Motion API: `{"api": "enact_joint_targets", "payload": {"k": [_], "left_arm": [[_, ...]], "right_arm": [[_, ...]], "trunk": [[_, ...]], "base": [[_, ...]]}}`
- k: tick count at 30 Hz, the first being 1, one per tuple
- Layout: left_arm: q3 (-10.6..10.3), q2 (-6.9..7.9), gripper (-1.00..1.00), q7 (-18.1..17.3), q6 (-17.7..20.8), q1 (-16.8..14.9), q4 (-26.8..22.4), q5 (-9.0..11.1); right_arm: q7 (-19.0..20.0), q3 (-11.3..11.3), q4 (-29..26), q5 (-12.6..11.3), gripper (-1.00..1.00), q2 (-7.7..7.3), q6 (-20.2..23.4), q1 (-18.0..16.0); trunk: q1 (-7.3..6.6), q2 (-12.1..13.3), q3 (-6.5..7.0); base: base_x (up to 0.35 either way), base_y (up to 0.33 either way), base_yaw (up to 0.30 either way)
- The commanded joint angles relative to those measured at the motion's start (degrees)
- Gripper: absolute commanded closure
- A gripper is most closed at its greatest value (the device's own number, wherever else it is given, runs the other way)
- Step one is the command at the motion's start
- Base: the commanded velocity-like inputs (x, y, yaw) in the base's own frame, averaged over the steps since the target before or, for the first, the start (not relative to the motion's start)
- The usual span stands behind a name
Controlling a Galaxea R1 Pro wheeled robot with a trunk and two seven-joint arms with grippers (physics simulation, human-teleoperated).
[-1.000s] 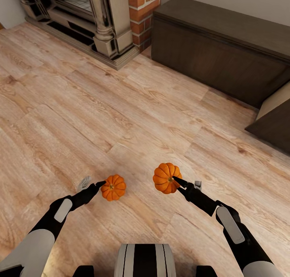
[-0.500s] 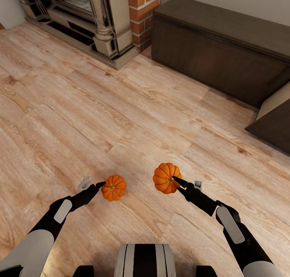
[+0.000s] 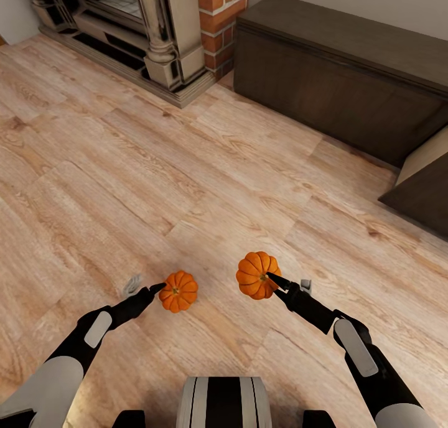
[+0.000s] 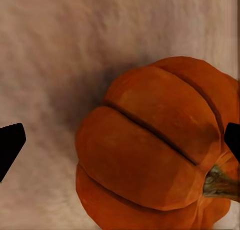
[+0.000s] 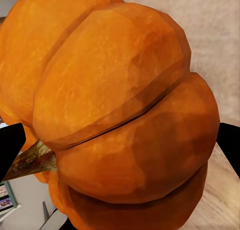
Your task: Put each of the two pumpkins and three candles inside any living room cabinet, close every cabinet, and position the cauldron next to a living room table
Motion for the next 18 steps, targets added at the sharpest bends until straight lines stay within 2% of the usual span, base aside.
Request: {"api": "enact_joint_targets", "payload": {"k": [1,15,18], "left_arm": [[0.2,-0.02,-1.0,-0.2,0.5,0.0,0.0,0.3],[0.1,-0.01,-1.0,-1.7,0.5,0.0,0.0,0.2],[-1.0,-0.03,-1.0,-1.8,0.5,0.0,0.1,0.2]], "right_arm": [[-0.1,0.0,0.0,-0.4,1.0,0.0,0.4,0.0],[-0.1,0.0,0.0,-0.4,1.0,0.0,0.4,0.0],[-0.1,0.0,0.0,-0.4,1.0,0.0,0.4,0.0]], "trunk": [[-0.01,0.0,-0.03],[-0.01,0.0,-0.03],[0.04,0.0,-0.47]], "base": [[0.0,0.0,0.0],[0.0,0.0,0.0],[0.0,0.0,0.0]]}}
